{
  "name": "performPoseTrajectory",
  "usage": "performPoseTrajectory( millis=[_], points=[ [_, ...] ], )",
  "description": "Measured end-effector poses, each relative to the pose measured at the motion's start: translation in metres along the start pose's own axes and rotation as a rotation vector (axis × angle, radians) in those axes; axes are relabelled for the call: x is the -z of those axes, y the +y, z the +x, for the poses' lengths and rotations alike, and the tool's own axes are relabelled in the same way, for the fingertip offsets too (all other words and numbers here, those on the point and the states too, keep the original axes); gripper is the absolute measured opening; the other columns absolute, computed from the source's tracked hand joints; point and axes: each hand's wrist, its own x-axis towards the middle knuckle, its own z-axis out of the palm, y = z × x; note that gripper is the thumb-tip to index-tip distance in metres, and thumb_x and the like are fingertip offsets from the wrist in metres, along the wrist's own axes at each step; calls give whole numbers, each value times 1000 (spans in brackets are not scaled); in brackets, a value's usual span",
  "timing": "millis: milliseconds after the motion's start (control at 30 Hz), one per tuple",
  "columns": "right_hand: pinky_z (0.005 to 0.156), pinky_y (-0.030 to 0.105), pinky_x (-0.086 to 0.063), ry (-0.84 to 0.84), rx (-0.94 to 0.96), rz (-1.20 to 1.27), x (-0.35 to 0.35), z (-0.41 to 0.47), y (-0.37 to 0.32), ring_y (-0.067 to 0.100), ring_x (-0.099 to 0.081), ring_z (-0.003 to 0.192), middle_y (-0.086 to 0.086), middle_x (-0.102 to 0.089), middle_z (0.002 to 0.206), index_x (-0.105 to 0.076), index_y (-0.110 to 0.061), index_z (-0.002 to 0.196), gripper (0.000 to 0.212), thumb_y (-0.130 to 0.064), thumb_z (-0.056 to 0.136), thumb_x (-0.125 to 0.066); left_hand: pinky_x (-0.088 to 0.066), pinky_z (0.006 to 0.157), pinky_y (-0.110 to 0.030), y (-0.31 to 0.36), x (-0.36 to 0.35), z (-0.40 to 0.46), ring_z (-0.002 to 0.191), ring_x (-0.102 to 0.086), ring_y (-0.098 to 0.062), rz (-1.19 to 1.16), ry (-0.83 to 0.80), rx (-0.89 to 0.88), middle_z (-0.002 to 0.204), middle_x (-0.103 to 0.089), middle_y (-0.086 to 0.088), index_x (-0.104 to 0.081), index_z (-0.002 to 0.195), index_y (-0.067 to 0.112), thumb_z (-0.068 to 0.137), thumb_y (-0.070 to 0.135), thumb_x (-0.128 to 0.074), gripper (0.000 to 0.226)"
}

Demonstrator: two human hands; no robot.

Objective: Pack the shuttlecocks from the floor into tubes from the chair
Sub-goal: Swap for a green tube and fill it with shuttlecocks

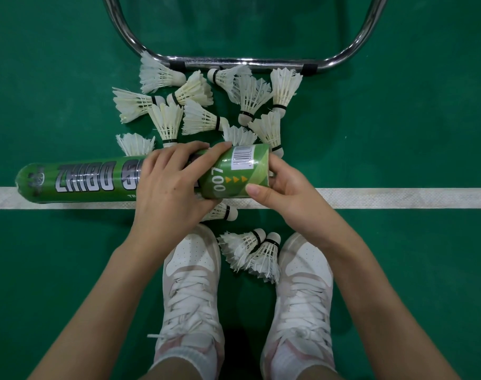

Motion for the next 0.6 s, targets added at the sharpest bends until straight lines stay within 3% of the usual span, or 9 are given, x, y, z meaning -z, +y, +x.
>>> performPoseTrajectory(
  millis=[233,600],
  points=[
    [87,18,-49,79,29,-117,0,-1,-5,-1,-61,96,-6,-62,105,-49,-21,114,36,3,88,-56,-33,93,-40,-2,1,2,109,-52,-27,-1,-1,-13,122,-56,-4,-43,136,31,72,48,-57,68],
    [86,19,-50,156,67,-223,3,-2,-15,3,-63,94,-7,-66,100,-56,-25,103,32,-4,82,-67,-33,92,-40,0,6,4,109,-52,-28,-29,12,-11,122,-56,-5,-45,136,28,68,36,-75,75]
  ],
)
